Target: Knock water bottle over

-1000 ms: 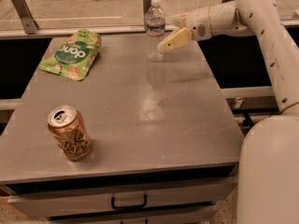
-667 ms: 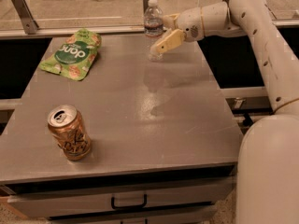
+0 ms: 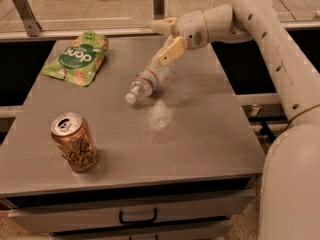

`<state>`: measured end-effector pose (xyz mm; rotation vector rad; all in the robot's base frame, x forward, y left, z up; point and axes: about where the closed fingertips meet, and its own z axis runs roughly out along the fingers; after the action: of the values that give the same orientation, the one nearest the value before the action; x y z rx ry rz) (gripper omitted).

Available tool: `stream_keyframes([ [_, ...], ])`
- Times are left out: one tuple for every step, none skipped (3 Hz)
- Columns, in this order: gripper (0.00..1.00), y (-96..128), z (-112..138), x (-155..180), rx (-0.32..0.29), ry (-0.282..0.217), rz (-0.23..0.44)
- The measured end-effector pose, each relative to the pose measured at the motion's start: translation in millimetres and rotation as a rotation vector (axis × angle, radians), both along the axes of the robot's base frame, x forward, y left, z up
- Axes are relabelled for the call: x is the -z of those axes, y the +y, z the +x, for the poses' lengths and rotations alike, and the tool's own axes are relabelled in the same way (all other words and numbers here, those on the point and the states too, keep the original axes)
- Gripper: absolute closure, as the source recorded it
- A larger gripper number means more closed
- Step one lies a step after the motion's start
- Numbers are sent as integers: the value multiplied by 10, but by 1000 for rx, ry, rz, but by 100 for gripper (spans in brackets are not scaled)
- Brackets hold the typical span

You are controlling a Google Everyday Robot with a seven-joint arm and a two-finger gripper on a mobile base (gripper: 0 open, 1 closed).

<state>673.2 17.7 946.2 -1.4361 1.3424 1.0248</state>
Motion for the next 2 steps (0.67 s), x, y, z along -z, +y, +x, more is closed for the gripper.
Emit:
stream_keyframes([
  [0, -41, -40, 46, 2, 6, -2],
  [0, -116, -64, 91, 15, 13, -3],
])
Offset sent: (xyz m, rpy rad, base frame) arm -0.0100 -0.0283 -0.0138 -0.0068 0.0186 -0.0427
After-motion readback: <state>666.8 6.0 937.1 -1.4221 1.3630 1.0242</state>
